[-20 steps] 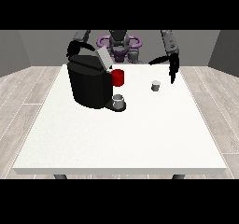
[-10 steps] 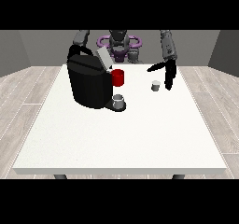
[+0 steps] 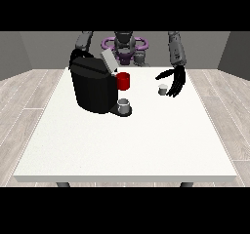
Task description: Insert the coffee pod into the coffee machine and close the lid
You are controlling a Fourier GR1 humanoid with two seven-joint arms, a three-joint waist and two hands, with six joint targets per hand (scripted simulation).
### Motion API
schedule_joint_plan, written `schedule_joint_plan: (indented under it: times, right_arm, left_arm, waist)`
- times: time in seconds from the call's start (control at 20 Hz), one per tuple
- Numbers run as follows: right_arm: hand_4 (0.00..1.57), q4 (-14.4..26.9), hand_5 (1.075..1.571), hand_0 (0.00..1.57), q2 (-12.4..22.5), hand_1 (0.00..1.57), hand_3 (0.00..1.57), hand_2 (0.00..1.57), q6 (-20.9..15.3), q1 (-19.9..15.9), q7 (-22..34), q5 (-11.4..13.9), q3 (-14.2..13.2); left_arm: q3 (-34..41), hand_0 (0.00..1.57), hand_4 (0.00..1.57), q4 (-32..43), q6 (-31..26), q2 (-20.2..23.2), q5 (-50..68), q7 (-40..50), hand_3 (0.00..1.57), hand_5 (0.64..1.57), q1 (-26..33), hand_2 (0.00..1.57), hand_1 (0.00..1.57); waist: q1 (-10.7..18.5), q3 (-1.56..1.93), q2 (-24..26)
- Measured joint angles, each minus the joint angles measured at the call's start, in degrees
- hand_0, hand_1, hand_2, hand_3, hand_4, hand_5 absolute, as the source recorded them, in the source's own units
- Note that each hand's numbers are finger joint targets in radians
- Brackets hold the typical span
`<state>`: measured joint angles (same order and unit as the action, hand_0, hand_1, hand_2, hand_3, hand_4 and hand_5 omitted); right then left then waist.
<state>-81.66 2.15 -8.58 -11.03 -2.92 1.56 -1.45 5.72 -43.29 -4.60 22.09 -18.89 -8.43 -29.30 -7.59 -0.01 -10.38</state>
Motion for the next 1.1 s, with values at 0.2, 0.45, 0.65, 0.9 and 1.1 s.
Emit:
schedule_joint_plan:
  times: [0.2, 0.45, 0.65, 0.9, 1.1]
  right_arm:
    - [0.47, -1.1, 1.571, 0.00, -0.2, 0.00, 0.00, 0.00, 0.3, -0.6, 1.5, -0.3, 0.4]
    - [0.52, -1.0, 1.571, 0.00, -1.3, 0.00, 0.00, 0.00, -1.0, -0.4, 1.8, 0.5, 1.3]
    - [0.52, -1.1, 1.571, 0.00, -0.9, 0.00, 0.00, 0.00, -0.8, -0.8, 2.0, 0.4, 1.0]
    - [0.51, -0.2, 1.571, 0.00, -0.7, 0.00, 0.00, 0.00, -0.6, -1.1, 0.7, -0.7, -0.1]
    - [0.53, 0.1, 1.571, 0.00, -0.4, 0.00, 0.00, 0.00, 0.4, -2.1, 0.3, -2.1, -1.0]
  left_arm:
    - [-1.2, 0.54, 0.00, 3.0, 1.5, 1.2, -3.3, -2.3, 0.44, 1.571, -0.2, 0.69, 0.54]
    - [-2.6, 0.70, 0.00, 5.4, 4.8, 1.1, -7.3, -4.0, 0.59, 1.571, -1.4, 0.83, 0.70]
    - [-2.3, 0.77, 0.35, 7.2, 8.8, 0.6, -9.2, -6.3, 0.69, 1.571, -2.4, 0.92, 0.77]
    - [-2.1, 0.97, 0.32, 9.1, 12.7, -0.1, -11.3, -8.4, 0.86, 1.571, -3.4, 1.09, 0.97]
    - [-2.6, 0.97, 0.32, 10.6, 13.4, 1.4, -13.5, -8.1, 0.79, 1.571, -5.1, 1.05, 0.97]
  waist:
    - [-0.8, -0.01, -0.5]
    - [-0.8, 0.03, -0.2]
    - [-1.0, 0.04, -0.6]
    - [-0.9, 0.15, -0.9]
    - [-1.6, 0.13, -1.9]
